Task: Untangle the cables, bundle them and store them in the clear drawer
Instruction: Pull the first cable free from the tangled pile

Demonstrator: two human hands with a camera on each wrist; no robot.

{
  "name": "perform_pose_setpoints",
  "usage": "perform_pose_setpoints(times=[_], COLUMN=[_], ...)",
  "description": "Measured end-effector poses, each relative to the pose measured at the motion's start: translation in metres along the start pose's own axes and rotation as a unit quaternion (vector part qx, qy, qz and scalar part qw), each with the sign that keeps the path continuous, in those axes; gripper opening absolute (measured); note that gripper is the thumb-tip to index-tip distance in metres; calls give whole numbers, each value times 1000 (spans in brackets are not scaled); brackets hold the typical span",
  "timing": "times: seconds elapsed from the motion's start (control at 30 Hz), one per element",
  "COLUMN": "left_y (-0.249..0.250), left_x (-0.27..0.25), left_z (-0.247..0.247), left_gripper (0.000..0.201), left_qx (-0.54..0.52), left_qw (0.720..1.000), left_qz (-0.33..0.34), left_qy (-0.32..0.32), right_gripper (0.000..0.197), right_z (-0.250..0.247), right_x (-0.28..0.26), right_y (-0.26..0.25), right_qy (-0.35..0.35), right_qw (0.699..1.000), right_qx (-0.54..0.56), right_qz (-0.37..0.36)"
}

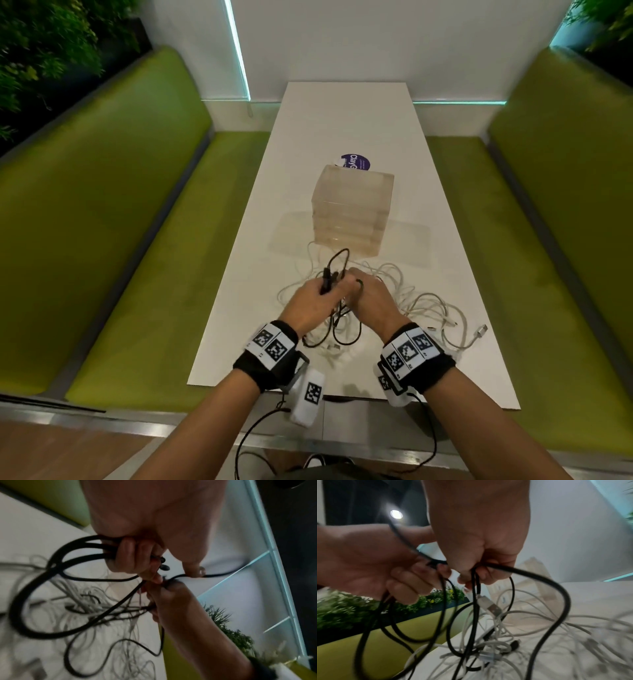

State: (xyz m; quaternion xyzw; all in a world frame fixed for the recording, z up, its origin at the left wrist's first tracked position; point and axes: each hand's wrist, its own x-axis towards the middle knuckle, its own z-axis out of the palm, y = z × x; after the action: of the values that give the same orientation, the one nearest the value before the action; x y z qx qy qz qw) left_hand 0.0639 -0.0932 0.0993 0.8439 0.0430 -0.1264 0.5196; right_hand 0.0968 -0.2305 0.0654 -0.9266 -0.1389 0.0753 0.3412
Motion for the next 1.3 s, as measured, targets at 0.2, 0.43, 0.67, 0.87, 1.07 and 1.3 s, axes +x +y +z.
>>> perform_pose_setpoints(times=[0.2, 0.43, 0.67, 0.87, 1.07, 1.3], left_y=[13, 5, 7, 19, 21, 12], left_x=[1, 4, -4, -13, -16, -25], left_z=[-2, -9, -34, -57, -112, -105], left_gripper=[58, 17, 26, 34, 25, 13], left_qx=[-171, -143, -245, -364, -389, -302], left_qw=[978, 982, 968, 923, 898, 944], left_qz=[-113, -104, -54, -17, 25, 26], left_qy=[-42, -60, 29, 123, 202, 133], right_gripper=[16, 18, 20, 20, 24, 66], right_z=[1, 3, 4, 7, 7, -25], right_x=[1, 12, 22, 30, 26, 16], right_y=[-10, -7, 22, 37, 55, 40], right_qy=[16, -11, 13, 21, 1, -103], right_qw=[998, 980, 990, 992, 998, 994], right_qx=[-53, -194, -140, -124, -45, -33], right_qz=[-3, -46, 8, 24, 36, 35])
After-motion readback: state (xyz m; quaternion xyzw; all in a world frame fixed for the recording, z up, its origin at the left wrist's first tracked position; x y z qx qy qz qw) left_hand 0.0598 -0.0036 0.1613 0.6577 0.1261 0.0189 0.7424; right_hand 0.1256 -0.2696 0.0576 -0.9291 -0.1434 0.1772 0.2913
